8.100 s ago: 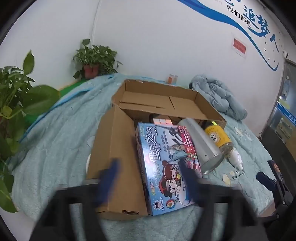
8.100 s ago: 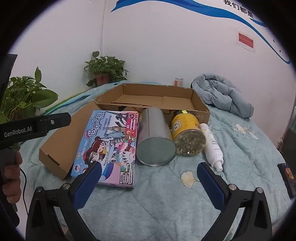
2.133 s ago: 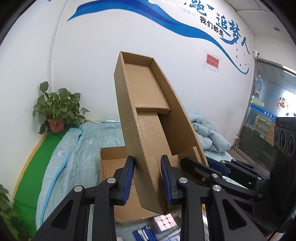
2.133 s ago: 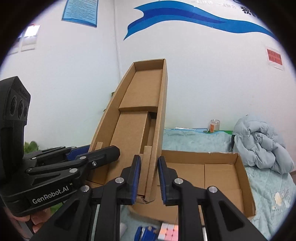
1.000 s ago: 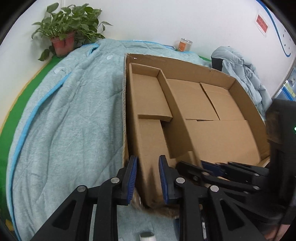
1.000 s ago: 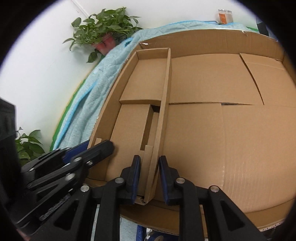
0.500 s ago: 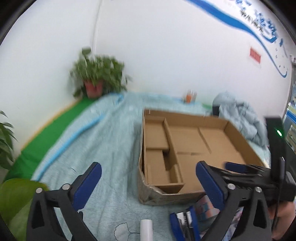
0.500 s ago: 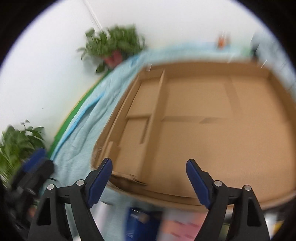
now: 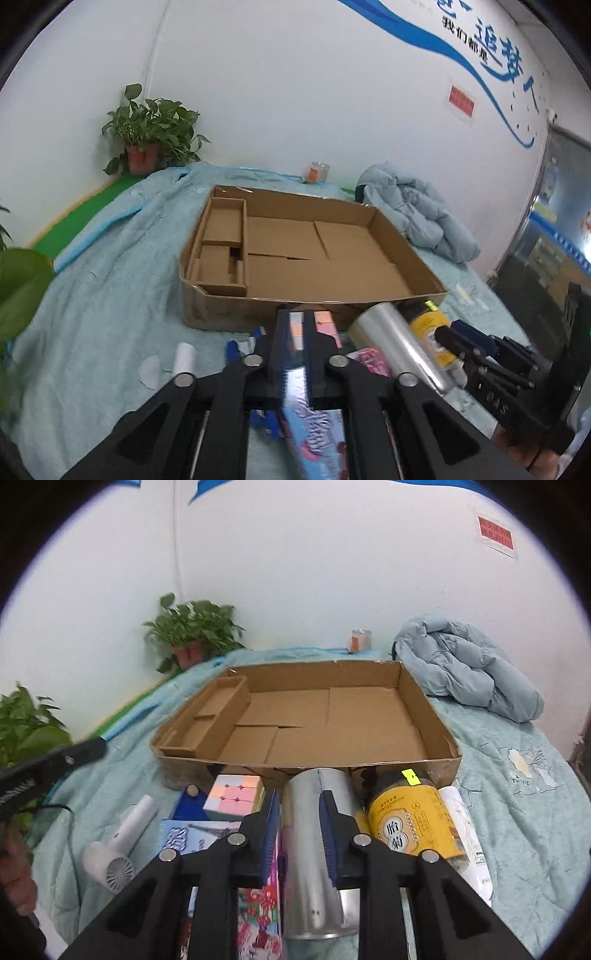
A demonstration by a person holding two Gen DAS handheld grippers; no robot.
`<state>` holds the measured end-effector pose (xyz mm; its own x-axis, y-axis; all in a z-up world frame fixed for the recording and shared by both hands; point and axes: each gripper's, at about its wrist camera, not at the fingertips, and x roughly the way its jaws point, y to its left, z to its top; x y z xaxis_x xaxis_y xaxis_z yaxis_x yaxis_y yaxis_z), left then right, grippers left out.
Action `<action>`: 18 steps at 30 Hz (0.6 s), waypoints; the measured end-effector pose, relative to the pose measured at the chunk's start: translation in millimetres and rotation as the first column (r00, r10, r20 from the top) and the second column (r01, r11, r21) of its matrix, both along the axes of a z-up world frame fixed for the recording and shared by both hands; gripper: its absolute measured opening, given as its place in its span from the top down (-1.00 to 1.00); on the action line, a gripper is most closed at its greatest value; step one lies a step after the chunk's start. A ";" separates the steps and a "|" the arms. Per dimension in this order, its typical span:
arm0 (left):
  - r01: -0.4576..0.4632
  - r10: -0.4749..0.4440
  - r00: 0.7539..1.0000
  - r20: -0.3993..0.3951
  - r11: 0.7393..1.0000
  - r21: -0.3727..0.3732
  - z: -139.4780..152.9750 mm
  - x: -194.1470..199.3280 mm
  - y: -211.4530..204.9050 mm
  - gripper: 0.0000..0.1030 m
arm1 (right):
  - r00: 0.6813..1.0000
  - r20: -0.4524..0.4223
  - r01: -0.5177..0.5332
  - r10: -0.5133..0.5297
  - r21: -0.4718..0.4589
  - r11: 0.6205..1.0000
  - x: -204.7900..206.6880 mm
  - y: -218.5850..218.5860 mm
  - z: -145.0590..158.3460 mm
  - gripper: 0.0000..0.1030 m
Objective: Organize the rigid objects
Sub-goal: 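Open the right tool and withdraw from the box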
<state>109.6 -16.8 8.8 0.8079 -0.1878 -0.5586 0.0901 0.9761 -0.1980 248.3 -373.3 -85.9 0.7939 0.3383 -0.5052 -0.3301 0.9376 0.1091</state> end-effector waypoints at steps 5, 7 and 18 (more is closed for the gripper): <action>-0.020 0.017 0.999 0.033 0.997 0.079 -0.7 -20.3 -15.6 -0.99 | 0.993 0.067 -0.103 0.100 0.051 0.993 -21.6 -23.2 -5.2 -1.00; 0.004 -0.005 1.000 0.008 0.996 0.090 -7.3 -22.0 -18.4 -0.99 | 0.990 0.054 -0.133 0.129 0.084 0.987 -26.3 -33.3 -13.4 -1.00; 0.074 -0.079 0.982 -0.173 0.997 -0.032 -66.6 -20.6 10.2 -0.99 | 0.944 -0.122 -0.290 0.307 0.136 0.947 -45.4 -30.7 -47.8 -1.00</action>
